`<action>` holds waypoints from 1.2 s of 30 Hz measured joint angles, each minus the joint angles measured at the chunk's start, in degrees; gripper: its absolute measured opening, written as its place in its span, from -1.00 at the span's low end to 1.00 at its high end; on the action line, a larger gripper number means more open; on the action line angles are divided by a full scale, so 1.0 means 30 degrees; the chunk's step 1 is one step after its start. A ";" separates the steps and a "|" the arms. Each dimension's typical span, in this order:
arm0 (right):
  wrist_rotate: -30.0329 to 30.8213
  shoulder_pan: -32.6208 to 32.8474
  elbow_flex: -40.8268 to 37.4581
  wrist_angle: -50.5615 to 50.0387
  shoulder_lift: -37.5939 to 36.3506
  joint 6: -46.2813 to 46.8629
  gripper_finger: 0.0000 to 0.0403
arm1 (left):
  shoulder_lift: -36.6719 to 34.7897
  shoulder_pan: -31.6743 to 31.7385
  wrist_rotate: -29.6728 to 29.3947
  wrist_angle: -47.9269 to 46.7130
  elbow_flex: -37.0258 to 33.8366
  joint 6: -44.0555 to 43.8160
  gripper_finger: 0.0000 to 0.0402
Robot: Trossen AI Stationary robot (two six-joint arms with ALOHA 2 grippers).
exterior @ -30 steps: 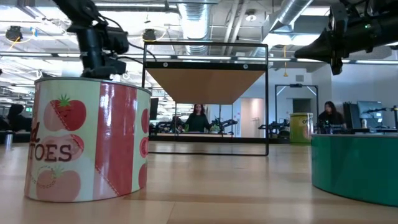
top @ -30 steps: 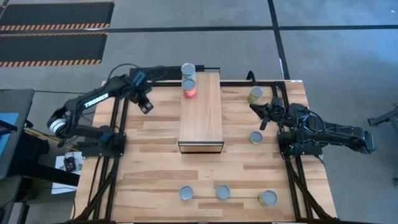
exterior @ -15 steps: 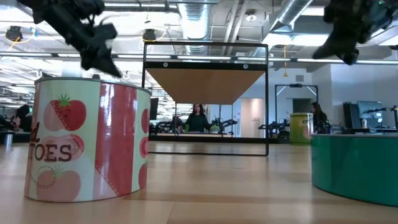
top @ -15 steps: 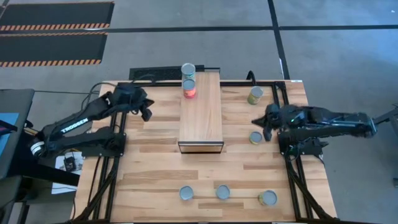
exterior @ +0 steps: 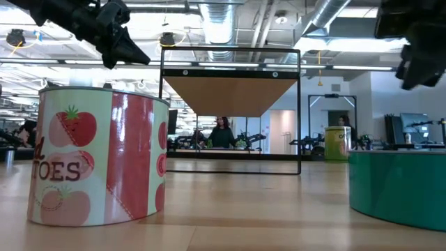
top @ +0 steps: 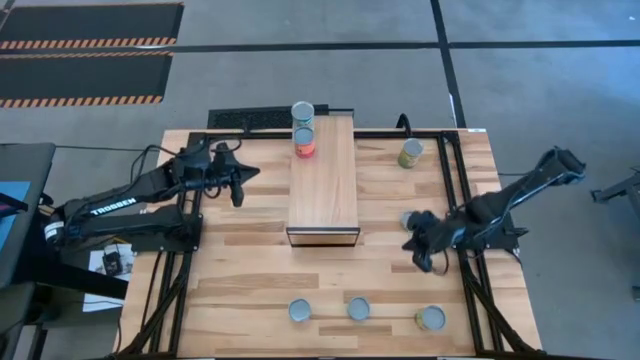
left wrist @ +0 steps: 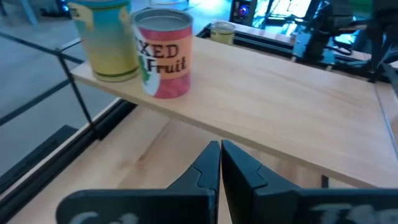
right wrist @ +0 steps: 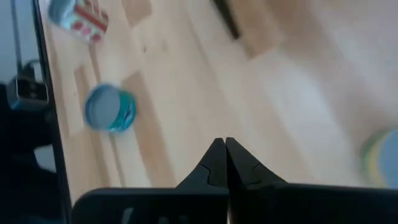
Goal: Pick and place cans onto a shelf
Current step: Put the canned diced tomatoes on the shelf
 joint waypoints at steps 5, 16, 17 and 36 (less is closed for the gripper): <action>0.0061 0.1856 0.1994 0.0161 0.3411 0.0932 -0.99 | -0.0539 -0.0537 0.0026 -0.0001 0.0000 0.0022 -1.00; -0.3465 0.2302 0.5785 0.0168 0.6792 -0.4982 -0.99 | -0.1944 -0.2055 -0.0561 -0.1319 0.0000 0.0594 -1.00; -0.3476 0.2221 0.5995 0.0277 0.6789 -0.5680 -0.99 | -0.1930 -0.2337 -0.1161 -0.1738 0.0000 0.0515 -1.00; -0.2543 0.0996 1.7787 0.1086 1.7853 -1.0944 -0.98 | -0.3880 -0.4785 -0.3486 -0.2581 0.0007 0.2514 -1.00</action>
